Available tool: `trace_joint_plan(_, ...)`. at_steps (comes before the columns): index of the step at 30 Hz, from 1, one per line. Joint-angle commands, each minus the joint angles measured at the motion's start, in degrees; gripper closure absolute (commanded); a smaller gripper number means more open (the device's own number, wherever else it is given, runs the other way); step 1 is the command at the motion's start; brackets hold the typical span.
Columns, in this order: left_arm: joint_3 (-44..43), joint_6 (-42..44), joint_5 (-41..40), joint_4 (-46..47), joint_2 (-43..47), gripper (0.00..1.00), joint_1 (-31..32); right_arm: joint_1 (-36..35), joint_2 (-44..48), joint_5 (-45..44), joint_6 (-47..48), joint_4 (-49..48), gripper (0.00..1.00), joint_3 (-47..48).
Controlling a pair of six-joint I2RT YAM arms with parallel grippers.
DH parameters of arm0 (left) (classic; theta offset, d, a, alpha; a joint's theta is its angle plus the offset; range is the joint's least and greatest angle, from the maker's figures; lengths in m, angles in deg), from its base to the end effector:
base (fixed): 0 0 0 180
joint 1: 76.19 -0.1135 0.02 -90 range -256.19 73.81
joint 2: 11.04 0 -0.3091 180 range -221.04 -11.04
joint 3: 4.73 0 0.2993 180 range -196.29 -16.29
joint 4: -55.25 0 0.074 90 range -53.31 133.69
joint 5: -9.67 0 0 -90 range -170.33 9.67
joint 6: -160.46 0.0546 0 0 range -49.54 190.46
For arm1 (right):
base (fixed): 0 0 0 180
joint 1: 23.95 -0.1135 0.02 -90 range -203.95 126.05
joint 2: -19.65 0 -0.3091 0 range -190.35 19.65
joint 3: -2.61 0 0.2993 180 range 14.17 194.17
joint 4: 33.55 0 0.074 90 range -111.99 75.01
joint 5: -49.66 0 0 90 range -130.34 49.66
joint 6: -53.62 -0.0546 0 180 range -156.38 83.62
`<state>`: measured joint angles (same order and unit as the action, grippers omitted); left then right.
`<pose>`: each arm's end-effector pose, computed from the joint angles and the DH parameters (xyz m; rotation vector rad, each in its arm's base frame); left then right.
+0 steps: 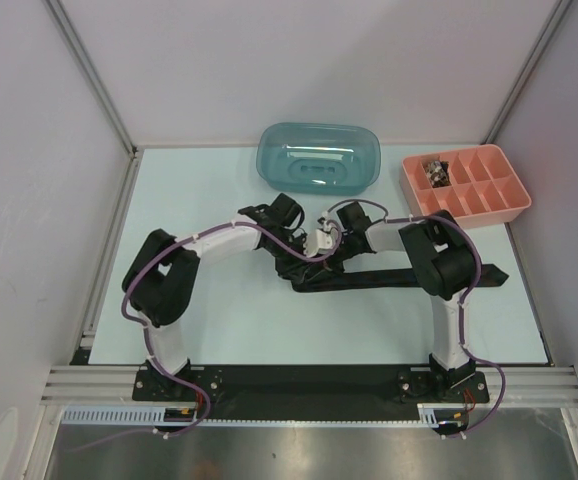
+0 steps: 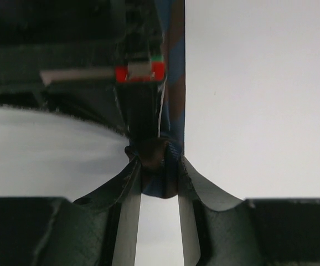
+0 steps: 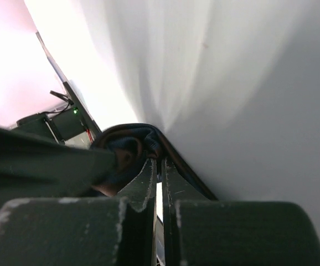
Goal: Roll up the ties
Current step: Roll the tie at the center of the board.
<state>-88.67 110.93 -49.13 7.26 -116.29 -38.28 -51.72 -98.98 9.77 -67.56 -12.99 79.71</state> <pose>0.3162 -0.2821 0.1900 1.7987 1.9900 -0.7369 0.3726 0.2436 0.0900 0.2367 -2.7493 -1.4507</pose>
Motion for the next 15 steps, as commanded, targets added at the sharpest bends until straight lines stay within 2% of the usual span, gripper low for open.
trace_joint_plan(1, -3.7, -2.5, 2.1, 2.9, -3.6, 0.65, 3.1, 0.8, -1.1, -3.2, -0.3, -2.0, 1.00, -0.4)
trace_joint_plan(5, -3.7, -3.2, 0.7, 3.1, -5.6, 0.65, 3.7, 1.0, -0.6, -1.7, -1.7, -4.9, 1.00, -2.7)
trace_joint_plan(10, -1.0, 0.0, -5.6, 2.1, -5.8, 0.65, 5.1, 1.7, 0.2, 0.3, -1.7, -5.1, 1.00, -3.1)
trace_joint_plan(14, -0.7, 1.3, -7.7, 0.0, -7.2, 0.65, 5.1, 2.6, 2.1, 1.7, -1.3, -4.2, 0.89, -3.5)
trace_joint_plan(15, -0.7, 1.5, -7.8, 0.0, -7.7, 0.65, 5.1, 2.9, 2.8, 1.9, -1.0, -3.8, 0.83, -3.3)
